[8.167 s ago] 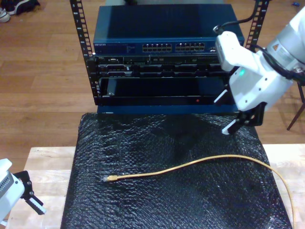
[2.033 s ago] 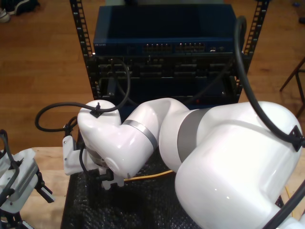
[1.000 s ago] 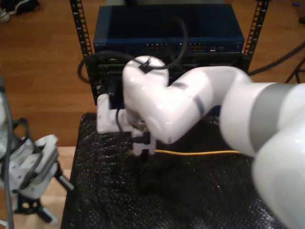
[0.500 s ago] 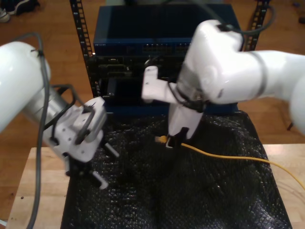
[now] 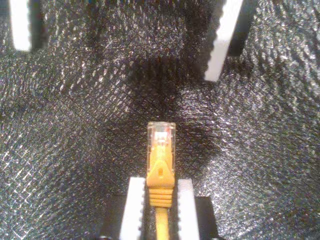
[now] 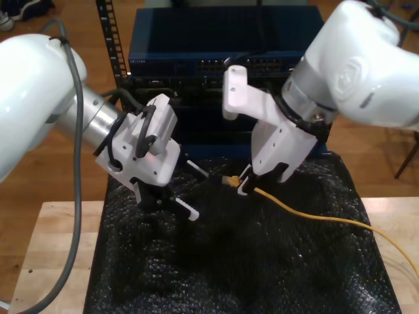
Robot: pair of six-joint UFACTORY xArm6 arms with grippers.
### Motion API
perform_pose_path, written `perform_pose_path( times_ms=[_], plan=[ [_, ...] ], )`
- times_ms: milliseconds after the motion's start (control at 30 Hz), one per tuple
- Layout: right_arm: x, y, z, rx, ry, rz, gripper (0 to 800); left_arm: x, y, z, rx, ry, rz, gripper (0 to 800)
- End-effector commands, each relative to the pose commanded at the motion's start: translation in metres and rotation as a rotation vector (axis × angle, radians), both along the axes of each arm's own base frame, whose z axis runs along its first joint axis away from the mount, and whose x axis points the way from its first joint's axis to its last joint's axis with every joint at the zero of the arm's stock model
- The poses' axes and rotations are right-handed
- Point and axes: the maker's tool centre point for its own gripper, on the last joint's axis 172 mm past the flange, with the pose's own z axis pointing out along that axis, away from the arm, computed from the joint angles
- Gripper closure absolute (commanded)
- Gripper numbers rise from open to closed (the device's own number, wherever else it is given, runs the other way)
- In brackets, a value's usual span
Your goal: Grab the cable and plug it in
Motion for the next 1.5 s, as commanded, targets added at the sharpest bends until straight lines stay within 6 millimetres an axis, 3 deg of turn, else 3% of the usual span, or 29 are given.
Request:
perform_pose_path(
  times_ms=[200,467,700,1067,1500],
  plan=[
    [0.001,-0.007,0.024,0.022,-0.052,-0.02,797,0.004,-0.007,0.01,-0.04,-0.008,0.015,0],
    [-0.006,-0.003,0.018,0.019,-0.027,-0.01,797,0.006,-0.013,0.022,-0.08,-0.017,0.03,0],
    [-0.01,0.002,0.019,0.038,-0.007,-0.009,797,0.014,-0.015,0.046,-0.1,-0.091,0.022,1],
    [-0.011,0.006,0.022,0.056,-0.003,-0.011,796,0.009,-0.017,0.049,-0.11,-0.094,0.017,9],
    [-0.011,0.013,0.028,0.083,0.001,-0.013,796,-0.001,-0.019,0.049,-0.124,-0.07,-0.005,125]
  ],
)
